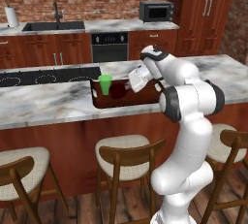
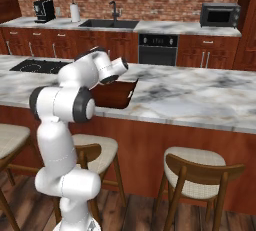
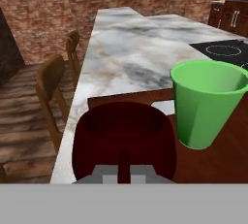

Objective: There is a tray on the dining counter. Grab the cup, mug, and pitcher and place them on the tray. The pitcher may be placed next to the tray if it cannot fit the tray.

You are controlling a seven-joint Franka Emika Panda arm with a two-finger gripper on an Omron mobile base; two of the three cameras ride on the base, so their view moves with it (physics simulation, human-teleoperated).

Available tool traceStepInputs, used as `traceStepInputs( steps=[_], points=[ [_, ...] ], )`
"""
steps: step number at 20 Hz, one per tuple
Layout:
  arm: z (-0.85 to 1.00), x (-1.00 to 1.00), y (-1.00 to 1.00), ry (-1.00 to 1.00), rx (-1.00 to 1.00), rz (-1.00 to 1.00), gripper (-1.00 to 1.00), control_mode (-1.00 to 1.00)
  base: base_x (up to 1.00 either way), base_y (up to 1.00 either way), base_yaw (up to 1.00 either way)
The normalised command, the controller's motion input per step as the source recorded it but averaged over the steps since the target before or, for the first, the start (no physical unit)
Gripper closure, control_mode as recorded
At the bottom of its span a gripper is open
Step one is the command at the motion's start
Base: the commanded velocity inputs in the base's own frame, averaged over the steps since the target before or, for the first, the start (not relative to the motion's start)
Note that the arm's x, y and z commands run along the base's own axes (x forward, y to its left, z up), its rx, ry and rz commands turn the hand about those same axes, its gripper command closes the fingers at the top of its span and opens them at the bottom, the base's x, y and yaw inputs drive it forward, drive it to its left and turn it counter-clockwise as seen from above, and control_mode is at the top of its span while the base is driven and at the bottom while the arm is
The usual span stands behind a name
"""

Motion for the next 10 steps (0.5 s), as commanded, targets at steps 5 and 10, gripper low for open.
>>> traceStepInputs(
  steps=[5,10],
  points=[
    [-0.23,0.17,0.14,0.00,0.00,0.08,1.00,-1.00,0.00,0.00,0.00],
    [-0.10,0.21,0.20,0.00,0.00,0.07,1.00,-1.00,0.00,0.00,0.00]
  ],
)
